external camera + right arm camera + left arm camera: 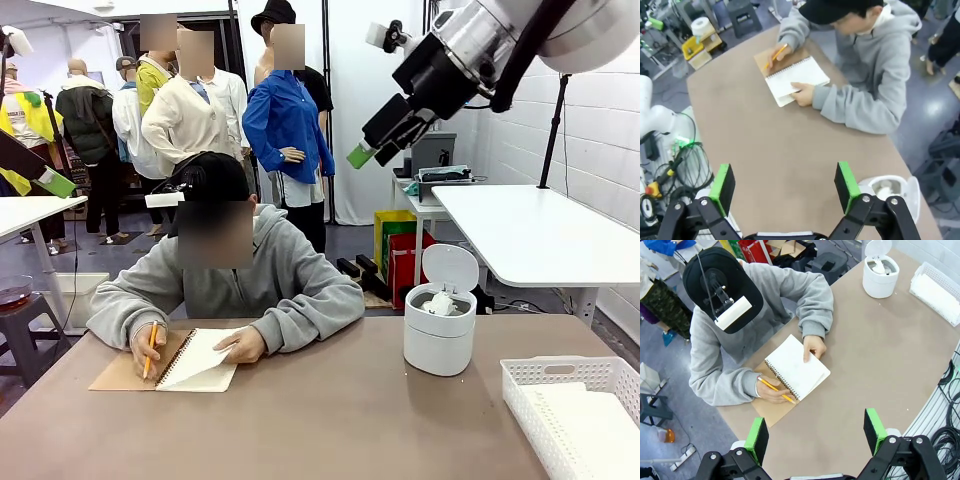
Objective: Sort the paper based on its condition.
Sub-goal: If a person hands you a paper, place it in the Organizing basket , and if it's crumpled, put it in the Trash can.
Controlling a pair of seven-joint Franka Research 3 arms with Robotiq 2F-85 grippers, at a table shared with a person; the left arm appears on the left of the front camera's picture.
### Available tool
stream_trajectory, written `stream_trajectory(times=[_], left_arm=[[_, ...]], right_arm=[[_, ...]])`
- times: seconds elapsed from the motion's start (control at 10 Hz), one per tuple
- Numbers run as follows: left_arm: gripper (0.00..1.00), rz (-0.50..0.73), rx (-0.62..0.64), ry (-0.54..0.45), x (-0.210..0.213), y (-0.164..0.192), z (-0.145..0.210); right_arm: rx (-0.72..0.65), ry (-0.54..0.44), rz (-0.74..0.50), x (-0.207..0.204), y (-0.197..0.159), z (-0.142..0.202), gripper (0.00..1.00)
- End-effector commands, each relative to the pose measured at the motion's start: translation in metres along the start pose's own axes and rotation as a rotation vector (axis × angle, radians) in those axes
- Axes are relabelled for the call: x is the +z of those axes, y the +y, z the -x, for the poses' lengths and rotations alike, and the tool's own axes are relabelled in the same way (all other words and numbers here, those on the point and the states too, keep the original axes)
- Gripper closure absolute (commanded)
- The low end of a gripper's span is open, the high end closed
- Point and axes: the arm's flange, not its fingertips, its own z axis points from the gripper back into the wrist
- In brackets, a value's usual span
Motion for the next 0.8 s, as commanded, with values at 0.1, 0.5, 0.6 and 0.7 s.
stream_trajectory(times=[0.1,0.5,0.6,0.7], left_arm=[[0.0,0.0,0.003,-0.001,0.0,0.001,0.001],[0.0,0.0,0.003,-0.001,0.0,0.001,0.001],[0.0,0.0,0.003,-0.001,0.0,0.001,0.001],[0.0,0.0,0.003,-0.001,0.0,0.001,0.001]], right_arm=[[0.084,-0.021,0.025,-0.005,0.005,-0.019,0.0],[0.147,0.065,0.073,-0.002,0.017,-0.027,0.0],[0.151,0.066,0.078,-0.004,0.018,-0.024,0.0],[0.144,0.051,0.085,-0.006,0.018,-0.018,0.0]])
